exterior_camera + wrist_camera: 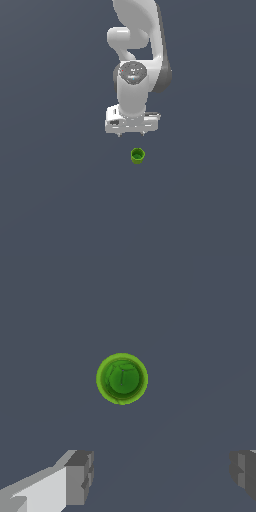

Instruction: Pick up the object and move it to a goal position.

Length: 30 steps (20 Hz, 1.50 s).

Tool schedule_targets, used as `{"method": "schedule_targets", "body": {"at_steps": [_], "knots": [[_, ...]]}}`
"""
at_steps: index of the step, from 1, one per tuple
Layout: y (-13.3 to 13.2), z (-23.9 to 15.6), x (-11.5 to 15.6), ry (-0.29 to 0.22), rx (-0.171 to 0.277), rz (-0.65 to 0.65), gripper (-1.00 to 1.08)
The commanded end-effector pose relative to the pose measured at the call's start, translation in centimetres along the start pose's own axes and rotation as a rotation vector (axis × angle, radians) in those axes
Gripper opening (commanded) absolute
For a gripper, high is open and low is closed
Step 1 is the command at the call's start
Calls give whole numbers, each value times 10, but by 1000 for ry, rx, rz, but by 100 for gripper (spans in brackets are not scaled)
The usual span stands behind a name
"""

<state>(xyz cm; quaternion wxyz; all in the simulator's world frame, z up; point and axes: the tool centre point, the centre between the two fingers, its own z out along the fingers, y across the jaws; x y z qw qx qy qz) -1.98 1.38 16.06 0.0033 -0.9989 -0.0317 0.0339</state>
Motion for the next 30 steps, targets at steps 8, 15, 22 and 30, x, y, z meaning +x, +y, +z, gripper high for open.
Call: {"method": "schedule_targets", "body": {"at_steps": [8,15,22,30], "knots": [[-19,5,-4,-17,-7,-47,100],[-25,6,-5,-22,-9,-62,100],[-25,9,-3,-20,-11,-119,100],[-25,16,4,-13,-15,-264,100]]}}
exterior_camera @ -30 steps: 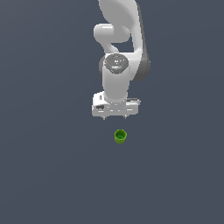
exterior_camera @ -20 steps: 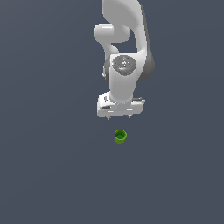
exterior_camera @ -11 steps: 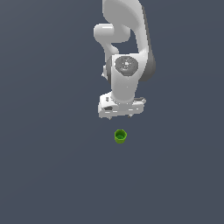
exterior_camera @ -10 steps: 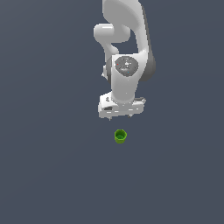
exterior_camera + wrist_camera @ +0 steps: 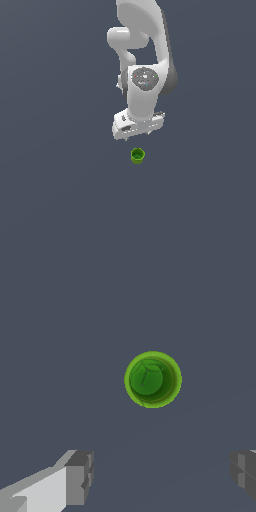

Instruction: Pick up the object and move it to a goal position.

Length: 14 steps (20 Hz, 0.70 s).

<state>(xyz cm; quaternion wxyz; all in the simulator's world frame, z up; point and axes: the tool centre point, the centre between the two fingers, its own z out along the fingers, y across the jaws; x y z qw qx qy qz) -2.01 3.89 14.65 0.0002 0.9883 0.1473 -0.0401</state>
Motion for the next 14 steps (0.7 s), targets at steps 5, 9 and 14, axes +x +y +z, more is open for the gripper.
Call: {"method": "schedule_targets", "body": {"at_steps": [5,9,14], "knots": [[2,8,7,8,-7,-166,100],[3,13,11,14,-11,-278,100],[4,19,17,21,-17,-419,100]]}}
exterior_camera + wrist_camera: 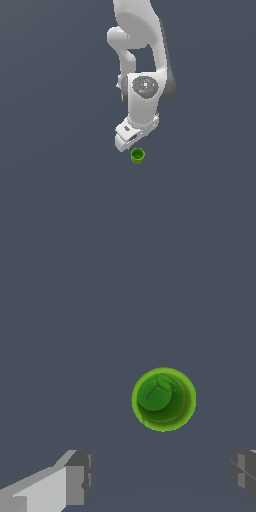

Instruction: Pick up the object and move it to a goal position.

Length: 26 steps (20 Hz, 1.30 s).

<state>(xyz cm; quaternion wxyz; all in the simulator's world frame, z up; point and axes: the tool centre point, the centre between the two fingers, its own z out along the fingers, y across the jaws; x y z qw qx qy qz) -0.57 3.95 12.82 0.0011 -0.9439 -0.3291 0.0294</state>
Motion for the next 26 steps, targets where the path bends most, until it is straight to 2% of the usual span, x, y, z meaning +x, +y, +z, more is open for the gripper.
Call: {"method": "schedule_targets", "body": {"at_steps": [1,18,26], "knots": [[2,3,2,4,-3,-72,100],[11,24,19,30,-26,-545,100],[14,31,24,39,-36,-703,100]]}}
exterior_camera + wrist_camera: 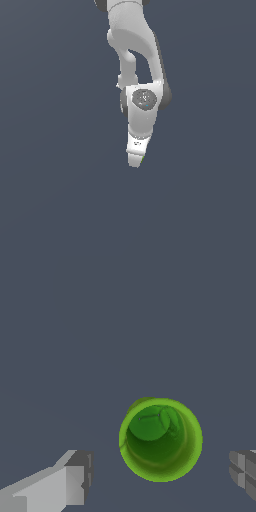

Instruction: Pick up the object and move it to a goal position.

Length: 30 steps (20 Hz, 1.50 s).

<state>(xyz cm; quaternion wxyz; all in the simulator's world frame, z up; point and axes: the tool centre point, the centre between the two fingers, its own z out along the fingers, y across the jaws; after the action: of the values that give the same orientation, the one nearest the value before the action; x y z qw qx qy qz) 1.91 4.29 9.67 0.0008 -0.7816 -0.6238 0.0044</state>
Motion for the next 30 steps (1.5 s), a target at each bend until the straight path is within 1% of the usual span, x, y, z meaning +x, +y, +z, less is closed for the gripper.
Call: {"method": "schedule_targets", "body": {"at_steps": [1,7,14,23,28,29,30], "knots": [[1,2,1,2,-3,-40,100],[3,4,1,5,-7,-91,100],[3,7,1,5,-7,-93,100],[2,47,2,5,-7,-97,100],[3,54,2,5,-7,-97,100],[3,54,2,5,-7,-97,-100],[3,54,2,5,-7,-97,-100]]}}
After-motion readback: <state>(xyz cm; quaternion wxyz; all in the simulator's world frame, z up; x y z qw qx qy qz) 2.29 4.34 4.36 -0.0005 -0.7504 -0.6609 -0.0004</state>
